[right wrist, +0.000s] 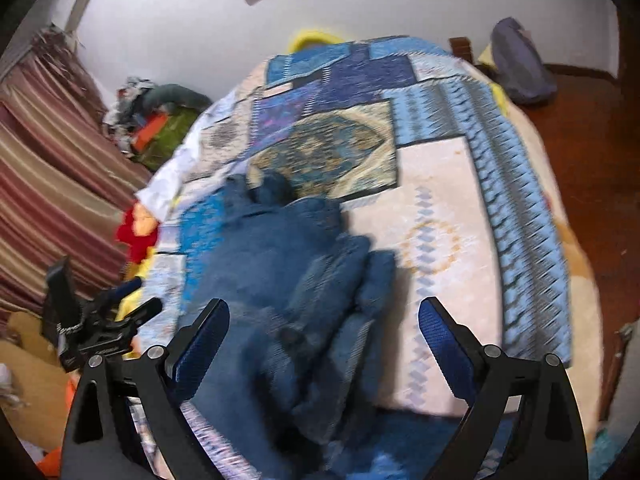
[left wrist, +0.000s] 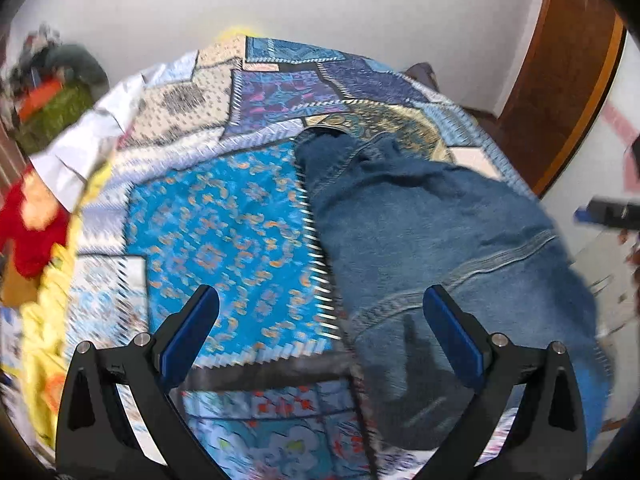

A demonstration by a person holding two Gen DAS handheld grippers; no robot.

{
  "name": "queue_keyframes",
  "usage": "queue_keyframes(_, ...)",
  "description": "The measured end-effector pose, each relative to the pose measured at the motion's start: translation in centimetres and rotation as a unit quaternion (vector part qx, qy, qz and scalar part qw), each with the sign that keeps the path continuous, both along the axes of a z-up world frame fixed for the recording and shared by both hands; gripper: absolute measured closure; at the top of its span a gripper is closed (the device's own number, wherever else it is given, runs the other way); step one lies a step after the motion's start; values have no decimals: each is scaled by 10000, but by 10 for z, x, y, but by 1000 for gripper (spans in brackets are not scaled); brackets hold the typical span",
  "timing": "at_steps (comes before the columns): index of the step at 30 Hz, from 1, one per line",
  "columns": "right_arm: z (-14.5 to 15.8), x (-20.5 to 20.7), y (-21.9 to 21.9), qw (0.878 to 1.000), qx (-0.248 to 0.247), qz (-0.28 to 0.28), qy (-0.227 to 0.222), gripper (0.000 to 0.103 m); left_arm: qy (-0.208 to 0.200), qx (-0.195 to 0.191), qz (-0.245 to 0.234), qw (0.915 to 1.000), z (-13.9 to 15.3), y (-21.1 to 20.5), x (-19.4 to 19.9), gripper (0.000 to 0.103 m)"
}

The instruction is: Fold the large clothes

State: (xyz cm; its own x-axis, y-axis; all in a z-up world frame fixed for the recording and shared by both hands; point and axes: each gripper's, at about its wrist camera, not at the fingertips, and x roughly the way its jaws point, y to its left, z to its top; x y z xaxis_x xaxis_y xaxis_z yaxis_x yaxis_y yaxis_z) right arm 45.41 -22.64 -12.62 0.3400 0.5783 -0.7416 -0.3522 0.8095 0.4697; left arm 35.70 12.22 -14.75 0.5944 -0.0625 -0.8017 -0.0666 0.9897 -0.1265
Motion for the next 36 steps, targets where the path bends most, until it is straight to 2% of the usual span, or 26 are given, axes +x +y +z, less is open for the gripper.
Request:
queue_keyframes(4,-15,-10,13,9996,98,126,251,8,248,-642,-111,9976,-11,-3,3,0)
queue_keyframes(8,-53,-12,21,9971,-303,243,654,8,579,-599,-188,9963,-40,-16,6,0)
queue_keyframes(10,-68,-12,15,9968,-308,306,667,5,469,-819,-188,9954,-46,-13,1,0)
queue_keyframes(12,-76,-10,-1,9971,-135,269,703,2,527,-1039,-180,9930,-49,-7,0,0)
queue_keyframes(14,-81,-11,-16,9962,-39,208,845,2,540,-941,-58,9941,-49,-2,-4,0)
queue_keyframes(15,-80,-13,-20,9964,-67,204,823,2,564,-716,-26,9958,-49,0,-7,0)
queue_keyframes(21,-57,-32,-29,9974,-612,34,376,2,724,-23,119,9973,-47,12,-24,0)
queue_keyframes(23,-48,-34,-33,9966,-762,-87,287,2,618,30,118,9980,-42,14,-27,0)
queue_keyframes(26,-33,-37,-36,9989,-415,-47,225,2,388,-277,16,9989,-28,13,-29,0)
queue_keyframes(29,-25,-37,-31,9997,24,-17,251,2,246,-881,-113,9957,-18,8,-22,0)
queue_keyframes(31,-27,-32,-21,9991,217,41,356,2,350,-1417,-237,9890,-22,4,-9,0)
queue_keyframes(33,-35,-28,-10,9989,143,92,436,2,581,-1800,-258,9816,-34,2,5,0)
queue_keyframes(36,-58,-16,5,9973,-84,203,696,2,963,-2137,-103,9721,-58,2,25,0)
